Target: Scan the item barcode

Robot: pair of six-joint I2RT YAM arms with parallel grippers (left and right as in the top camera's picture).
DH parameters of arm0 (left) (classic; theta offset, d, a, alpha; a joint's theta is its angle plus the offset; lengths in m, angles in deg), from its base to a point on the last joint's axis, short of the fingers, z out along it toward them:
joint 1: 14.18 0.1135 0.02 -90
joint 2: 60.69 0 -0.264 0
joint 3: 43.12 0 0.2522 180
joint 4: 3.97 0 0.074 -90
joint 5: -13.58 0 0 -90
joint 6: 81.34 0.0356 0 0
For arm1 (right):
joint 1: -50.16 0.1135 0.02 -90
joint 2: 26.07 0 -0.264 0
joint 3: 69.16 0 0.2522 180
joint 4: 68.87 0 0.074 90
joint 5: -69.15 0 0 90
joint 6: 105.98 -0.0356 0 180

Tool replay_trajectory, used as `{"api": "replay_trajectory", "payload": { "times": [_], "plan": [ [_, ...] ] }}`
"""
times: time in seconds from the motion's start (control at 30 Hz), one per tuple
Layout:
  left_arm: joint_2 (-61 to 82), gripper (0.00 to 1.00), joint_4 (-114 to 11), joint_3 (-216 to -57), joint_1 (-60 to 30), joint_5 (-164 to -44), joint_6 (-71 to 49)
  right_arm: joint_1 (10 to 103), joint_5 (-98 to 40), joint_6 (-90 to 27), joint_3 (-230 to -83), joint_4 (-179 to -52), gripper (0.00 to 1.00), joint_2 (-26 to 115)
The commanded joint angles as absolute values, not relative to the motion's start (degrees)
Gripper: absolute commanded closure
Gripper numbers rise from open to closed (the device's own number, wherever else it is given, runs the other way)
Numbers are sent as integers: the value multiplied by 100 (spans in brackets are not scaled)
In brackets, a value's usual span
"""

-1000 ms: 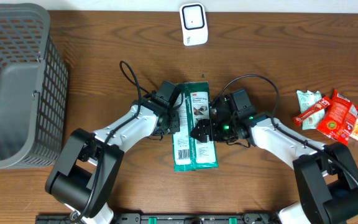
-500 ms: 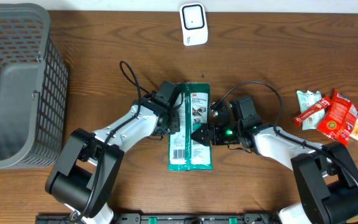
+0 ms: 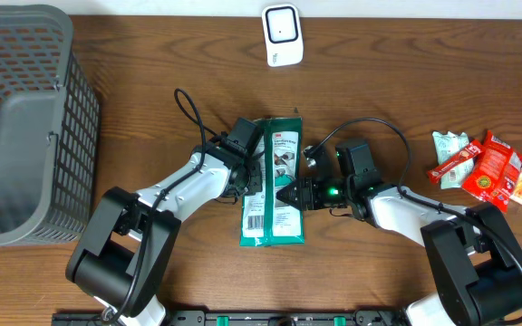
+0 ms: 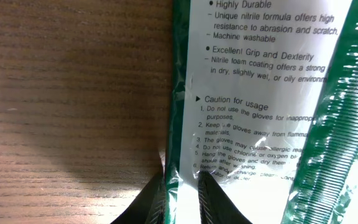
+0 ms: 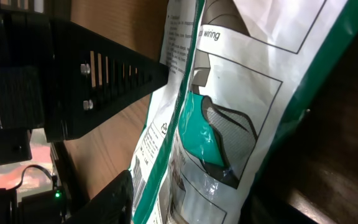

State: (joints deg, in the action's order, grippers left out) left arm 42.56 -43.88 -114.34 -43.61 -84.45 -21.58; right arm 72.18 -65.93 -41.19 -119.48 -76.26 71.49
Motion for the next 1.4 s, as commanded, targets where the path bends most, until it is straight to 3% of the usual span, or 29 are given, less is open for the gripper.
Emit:
{"api": "replay_trajectory", "payload": {
  "times": [0.0, 0.27, 0.37, 0.47, 0.5, 0.77, 1.07, 1.3, 1.37],
  "plan": [
    [4446, 79, -4412, -11243, -4390, -8498, -2208, 7256, -6767, -4126, -11913, -7594, 55, 7210],
    [4446, 79, -4390, -11243, -4390, -8498, -2208, 7579, -6420, -4126, -11913, -7576, 55, 7210],
    [4446, 79, -4395, -11243, -4390, -8498, -2208, 7642, -6269, -4124, -11913, -7545, 60, 7210],
    [4446, 79, -4392, -11243, -4390, -8500, -2208, 7651, -6271, -4126, -11913, -7486, 75, 7210],
    [4446, 79, -4392, -11243, -4390, -8500, -2208, 7656, -6271, -4126, -11913, -7489, 75, 7210],
    [4446, 79, -4390, -11243, -4390, -8498, -2208, 7874, -6155, -4172, -11913, -7366, 71, 7213],
    [4446, 79, -4390, -11243, -4390, -8500, -2208, 8025, -5576, -4596, -11911, -7362, 74, 7221],
    [4446, 79, -4375, -11243, -4390, -8500, -2208, 8025, -5539, -4596, -11911, -7364, 95, 7219],
    [4446, 79, -4377, -11243, -4390, -8500, -2208, 8021, -5541, -4596, -11911, -7384, 96, 7219]
  ]
}}
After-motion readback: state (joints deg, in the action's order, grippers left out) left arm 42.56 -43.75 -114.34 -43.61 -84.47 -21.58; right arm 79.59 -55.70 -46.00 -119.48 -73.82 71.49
